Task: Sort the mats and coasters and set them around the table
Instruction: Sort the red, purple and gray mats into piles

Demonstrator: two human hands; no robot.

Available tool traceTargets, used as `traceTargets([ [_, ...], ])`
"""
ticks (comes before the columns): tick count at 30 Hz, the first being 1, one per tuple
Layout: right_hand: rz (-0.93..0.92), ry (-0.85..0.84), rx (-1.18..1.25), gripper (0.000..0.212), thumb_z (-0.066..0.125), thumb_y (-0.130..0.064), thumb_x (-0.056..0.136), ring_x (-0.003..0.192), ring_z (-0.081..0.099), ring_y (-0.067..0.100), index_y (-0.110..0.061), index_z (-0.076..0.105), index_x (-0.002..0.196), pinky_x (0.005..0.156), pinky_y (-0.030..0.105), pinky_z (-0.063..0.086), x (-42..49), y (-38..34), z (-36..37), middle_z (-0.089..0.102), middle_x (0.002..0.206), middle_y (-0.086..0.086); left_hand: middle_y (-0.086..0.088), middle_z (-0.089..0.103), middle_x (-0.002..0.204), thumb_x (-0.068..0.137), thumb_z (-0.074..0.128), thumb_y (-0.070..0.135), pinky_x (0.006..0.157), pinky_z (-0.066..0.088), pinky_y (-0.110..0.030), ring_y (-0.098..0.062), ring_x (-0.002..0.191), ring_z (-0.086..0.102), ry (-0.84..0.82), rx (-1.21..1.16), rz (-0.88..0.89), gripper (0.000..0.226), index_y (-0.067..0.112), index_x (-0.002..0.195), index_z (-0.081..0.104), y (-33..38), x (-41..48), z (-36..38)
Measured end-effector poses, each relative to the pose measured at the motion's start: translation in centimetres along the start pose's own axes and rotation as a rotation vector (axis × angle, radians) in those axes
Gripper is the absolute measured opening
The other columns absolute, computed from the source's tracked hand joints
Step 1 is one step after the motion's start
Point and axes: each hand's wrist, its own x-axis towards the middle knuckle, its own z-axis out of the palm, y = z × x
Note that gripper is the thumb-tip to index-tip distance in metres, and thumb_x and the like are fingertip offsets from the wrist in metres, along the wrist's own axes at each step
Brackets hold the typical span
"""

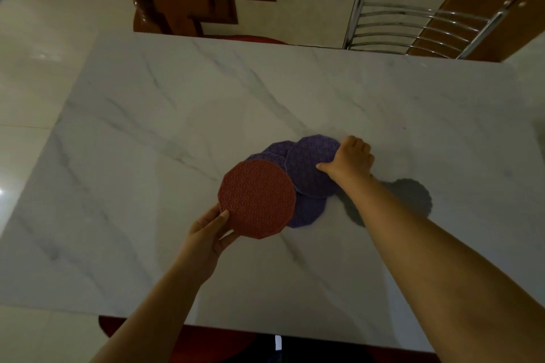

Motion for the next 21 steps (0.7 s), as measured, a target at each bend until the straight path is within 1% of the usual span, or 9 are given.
traceTargets([
  [2, -0.02, 0.049, 0.088, 0.078, 0.075, -0.043, 0.072, 0.118, 0.045, 0.037, -0.003, 0.036, 0.126, 0.096, 0.046, 0.041, -0.7, -0.4, -0.5, 0.049, 0.129, 0.018, 0.002, 0.076, 0.09, 0.094, 0.047, 0.005, 0.067, 0.059, -0.027, -0.011, 0.08, 0.072, -0.004, -0.007, 0.006, 0.035, 0.022, 0.094, 0.078, 0.1, 0.1, -0.1],
  [4, -0.049, 0.065, 0.238, 0.052, 0.067, -0.033, 0.081, 0.106, 0.056, 0.036, -0.007, 0.042, 0.118, 0.086, 0.045, 0.048, -1.6, -0.5, -1.3, 0.058, 0.117, 0.015, 0.001, 0.076, 0.092, 0.094, 0.046, 0.005, 0.068, 0.059, -0.028, -0.012, 0.081, 0.072, -0.005, -0.022, 0.01, 0.034, 0.02, 0.096, 0.077, 0.3, 0.1, -0.2],
  [6, -0.104, 0.083, 0.377, 0.03, 0.06, -0.025, 0.087, 0.095, 0.061, 0.03, -0.01, 0.049, 0.11, 0.077, 0.039, 0.049, -2.6, -0.4, -2.4, 0.063, 0.108, 0.01, 0.0, 0.076, 0.091, 0.095, 0.045, 0.004, 0.069, 0.059, -0.029, -0.012, 0.081, 0.072, 0.001, -0.037, 0.009, 0.033, 0.018, 0.099, 0.075, 0.4, 0.2, -0.2],
  [7, -0.118, 0.089, 0.444, 0.024, 0.059, -0.023, 0.088, 0.092, 0.061, 0.026, -0.011, 0.053, 0.107, 0.076, 0.036, 0.048, -3.0, -0.2, -3.0, 0.064, 0.105, 0.007, 0.0, 0.076, 0.091, 0.095, 0.045, 0.004, 0.069, 0.06, -0.029, -0.013, 0.081, 0.072, 0.006, -0.039, 0.008, 0.032, 0.017, 0.101, 0.073, 0.5, 0.3, -0.1],
  [10, -0.113, 0.095, 0.672, 0.019, 0.063, -0.02, 0.085, 0.085, 0.061, 0.017, -0.012, 0.061, 0.101, 0.072, 0.028, 0.046, -4.1, 0.6, -5.0, 0.066, 0.095, 0.003, 0.0, 0.076, 0.092, 0.096, 0.044, 0.003, 0.069, 0.059, -0.028, -0.013, 0.082, 0.072, 0.009, -0.037, 0.011, 0.029, 0.014, 0.108, 0.067, 0.8, 0.4, 0.1],
  [12, -0.105, 0.128, 0.825, 0.016, 0.066, -0.02, 0.083, 0.08, 0.064, 0.012, -0.014, 0.063, 0.097, 0.069, 0.025, 0.048, -4.8, 1.1, -6.4, 0.067, 0.09, 0.0, -0.001, 0.076, 0.092, 0.097, 0.043, 0.003, 0.069, 0.059, -0.028, -0.014, 0.083, 0.072, -0.003, -0.046, 0.014, 0.029, 0.013, 0.108, 0.067, 1.1, 0.3, 0.2],
  [15, -0.047, 0.11, 1.095, 0.008, 0.066, -0.02, 0.083, 0.082, 0.067, 0.013, -0.024, 0.062, 0.089, 0.067, 0.029, 0.053, -6.1, 1.4, -7.9, 0.069, 0.092, -0.001, -0.002, 0.076, 0.093, 0.096, 0.043, 0.003, 0.069, 0.059, -0.028, -0.015, 0.084, 0.072, -0.017, -0.067, 0.013, 0.029, 0.013, 0.108, 0.067, 1.3, 0.2, 0.4],
  [18, 0.006, -0.034, 1.314, 0.008, 0.065, -0.016, 0.084, 0.084, 0.066, 0.016, -0.024, 0.064, 0.088, 0.067, 0.03, 0.052, -7.2, 0.8, -7.6, 0.069, 0.093, 0.0, -0.002, 0.076, 0.093, 0.096, 0.044, 0.003, 0.067, 0.059, -0.028, -0.015, 0.082, 0.072, -0.037, -0.091, 0.004, 0.029, 0.013, 0.108, 0.068, 1.4, 0.1, 0.7],
  [21, 0.037, -0.24, 1.397, 0.011, 0.063, -0.008, 0.084, 0.077, 0.066, 0.015, -0.019, 0.065, 0.086, 0.066, 0.028, 0.053, -8.3, -0.4, -5.5, 0.07, 0.085, 0.001, -0.004, 0.075, 0.095, 0.089, 0.051, 0.007, 0.068, 0.059, -0.029, -0.016, 0.083, 0.072, -0.072, -0.12, -0.004, 0.027, 0.012, 0.109, 0.068, 1.5, 0.0, 1.2],
])
